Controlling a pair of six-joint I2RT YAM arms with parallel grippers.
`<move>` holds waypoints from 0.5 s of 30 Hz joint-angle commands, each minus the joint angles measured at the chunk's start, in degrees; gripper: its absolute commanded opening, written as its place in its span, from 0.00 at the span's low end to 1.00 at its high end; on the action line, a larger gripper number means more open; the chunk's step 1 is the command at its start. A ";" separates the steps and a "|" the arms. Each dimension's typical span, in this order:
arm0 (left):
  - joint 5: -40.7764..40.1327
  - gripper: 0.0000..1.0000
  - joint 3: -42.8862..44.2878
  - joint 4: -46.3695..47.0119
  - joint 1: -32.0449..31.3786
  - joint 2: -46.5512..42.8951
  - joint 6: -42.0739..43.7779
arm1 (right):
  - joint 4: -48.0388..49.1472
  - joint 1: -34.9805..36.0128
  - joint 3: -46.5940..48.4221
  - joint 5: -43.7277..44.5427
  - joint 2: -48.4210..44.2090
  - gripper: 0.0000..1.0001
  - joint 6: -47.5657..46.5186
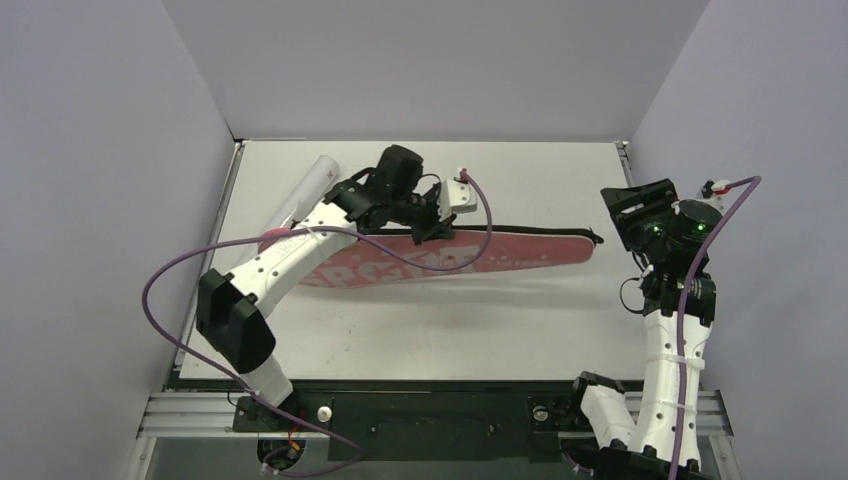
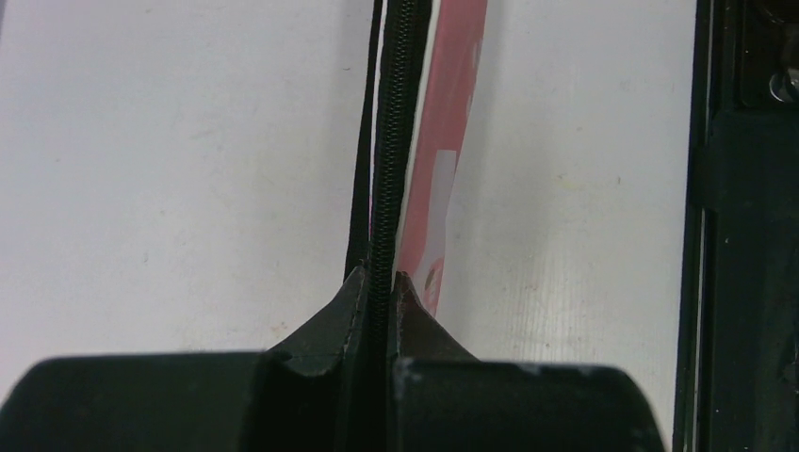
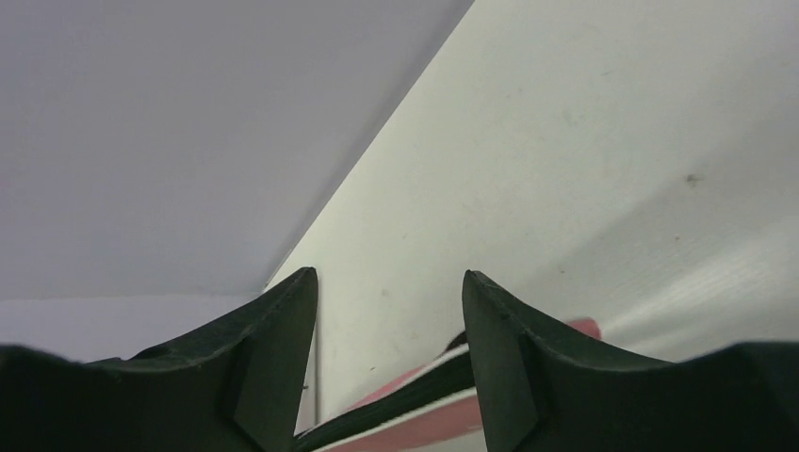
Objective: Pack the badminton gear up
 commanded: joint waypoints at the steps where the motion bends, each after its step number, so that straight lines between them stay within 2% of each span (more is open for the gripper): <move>1: 3.21 0.00 7.91 1.59 -3.24 5.92 -0.26 | -8.85 -1.23 3.13 9.52 -2.36 0.53 -4.40; 5: 6.19 0.00 17.13 -2.31 -3.81 17.57 0.07 | -11.98 -1.27 3.66 13.34 -3.63 0.53 -4.70; 10: 5.77 0.00 34.84 -12.41 -3.63 31.14 4.69 | -10.81 -1.07 0.36 11.57 -4.56 0.53 -2.53; 12: 5.30 0.00 39.15 -13.74 -3.09 35.05 5.54 | -10.17 -0.70 -0.87 11.04 -4.70 0.53 -2.15; 15: 4.17 0.00 41.02 -12.66 -2.20 38.27 7.26 | -9.30 -0.20 -2.25 10.68 -5.03 0.53 -1.84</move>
